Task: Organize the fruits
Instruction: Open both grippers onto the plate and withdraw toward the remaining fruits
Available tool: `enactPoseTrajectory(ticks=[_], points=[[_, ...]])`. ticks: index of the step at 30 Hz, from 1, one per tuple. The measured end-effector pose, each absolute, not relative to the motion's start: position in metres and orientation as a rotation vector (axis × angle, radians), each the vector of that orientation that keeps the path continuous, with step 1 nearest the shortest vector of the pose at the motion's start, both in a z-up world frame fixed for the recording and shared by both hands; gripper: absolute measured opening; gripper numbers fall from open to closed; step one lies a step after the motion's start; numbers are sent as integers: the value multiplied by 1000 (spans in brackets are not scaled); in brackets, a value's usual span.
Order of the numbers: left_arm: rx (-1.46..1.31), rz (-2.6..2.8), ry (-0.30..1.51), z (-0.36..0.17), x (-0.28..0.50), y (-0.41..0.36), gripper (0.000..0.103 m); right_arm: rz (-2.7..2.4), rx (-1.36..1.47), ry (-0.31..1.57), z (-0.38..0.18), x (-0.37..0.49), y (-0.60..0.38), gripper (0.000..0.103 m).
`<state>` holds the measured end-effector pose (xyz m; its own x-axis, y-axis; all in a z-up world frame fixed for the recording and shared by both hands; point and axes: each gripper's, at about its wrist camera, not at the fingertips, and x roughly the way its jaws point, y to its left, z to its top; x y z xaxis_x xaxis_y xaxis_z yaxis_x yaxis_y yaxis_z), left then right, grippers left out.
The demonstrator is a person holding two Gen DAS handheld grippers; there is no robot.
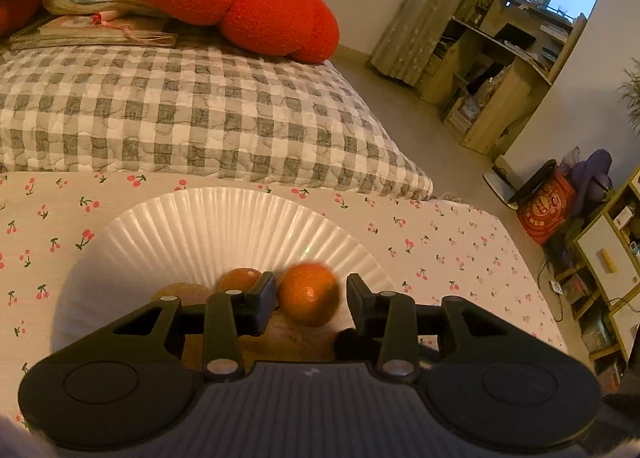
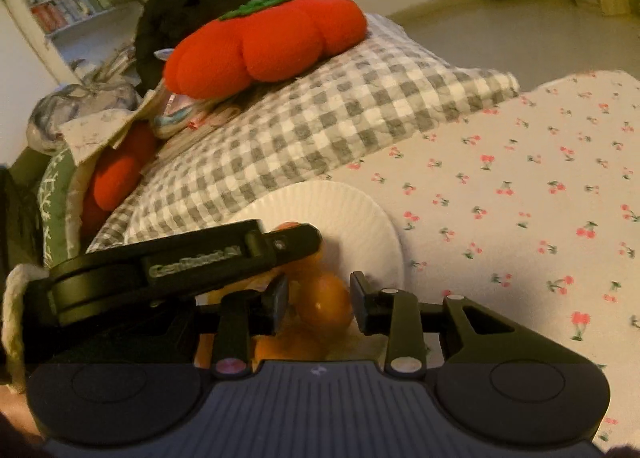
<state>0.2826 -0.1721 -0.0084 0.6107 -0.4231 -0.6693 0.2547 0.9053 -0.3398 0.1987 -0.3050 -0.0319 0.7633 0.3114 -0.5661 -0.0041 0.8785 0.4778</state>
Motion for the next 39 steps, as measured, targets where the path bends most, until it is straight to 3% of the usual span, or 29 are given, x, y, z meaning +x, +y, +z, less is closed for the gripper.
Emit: enactPoseTrajectory(ticks=[7,24,30,34,39], points=[[-247,-388,824,-1,276,-162,26,176,478,680,-29,197,-306,35],[-313,-218,801,25,192,-60,48,204,394,624,5,176,-279,42],[-295,-159,784,32,153,-36,66,241,301,650,7,161,-255,58],[-312,-121,794,31,135,-24,68,284,221,656,11,149,-238,72],[-275,-97,792,32,114,-20,73,339,151,653,17,133,-218,81]])
